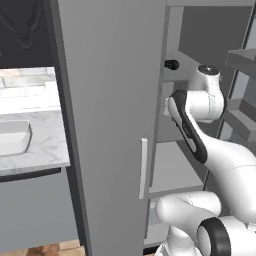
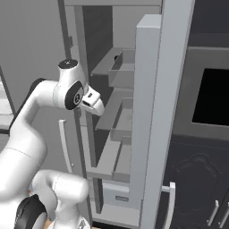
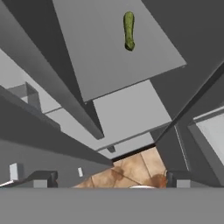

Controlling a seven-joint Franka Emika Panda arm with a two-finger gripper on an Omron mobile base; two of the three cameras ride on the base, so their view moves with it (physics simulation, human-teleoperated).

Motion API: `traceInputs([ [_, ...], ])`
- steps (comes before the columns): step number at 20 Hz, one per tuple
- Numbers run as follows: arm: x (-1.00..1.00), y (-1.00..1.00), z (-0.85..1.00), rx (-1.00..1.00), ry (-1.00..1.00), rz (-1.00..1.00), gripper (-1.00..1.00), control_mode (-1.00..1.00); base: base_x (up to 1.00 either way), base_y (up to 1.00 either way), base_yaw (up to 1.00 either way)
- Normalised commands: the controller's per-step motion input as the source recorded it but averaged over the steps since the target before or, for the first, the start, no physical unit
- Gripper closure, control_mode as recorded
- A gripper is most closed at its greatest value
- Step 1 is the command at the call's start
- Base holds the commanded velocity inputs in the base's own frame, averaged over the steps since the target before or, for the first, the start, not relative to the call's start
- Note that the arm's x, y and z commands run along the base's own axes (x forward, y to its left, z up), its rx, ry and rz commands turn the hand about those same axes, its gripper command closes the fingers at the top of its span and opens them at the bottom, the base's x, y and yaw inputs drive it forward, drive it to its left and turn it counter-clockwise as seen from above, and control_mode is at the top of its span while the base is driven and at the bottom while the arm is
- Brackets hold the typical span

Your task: Take the eggplant and squash out of the freezer and place them in the tupperware container on the counter. Then put the tupperware containing the vegetables back in the freezer.

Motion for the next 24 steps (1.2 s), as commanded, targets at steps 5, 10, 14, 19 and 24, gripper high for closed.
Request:
traceInputs([
  [5,-0.14,-0.30,-0.04,0.01,0.00,-0.07,-1.00,-1.00,0.00,0.00,0.00],
  [10,0.00,-0.02,0.00,0.00,0.00,0.00,-1.00,-1.00,0.00,0.00,0.00],
  [14,0.18,0.00,-0.13,-0.01,0.00,-0.01,-1.00,-1.00,0.00,0.00,0.00],
  [19,0.21,-0.06,-0.34,-0.05,0.00,-0.02,-1.00,-1.00,0.00,0.00,0.00],
  [24,0.21,-0.20,-0.39,-0.01,0.00,-0.02,-1.00,-1.00,0.00,0.00,0.00],
])
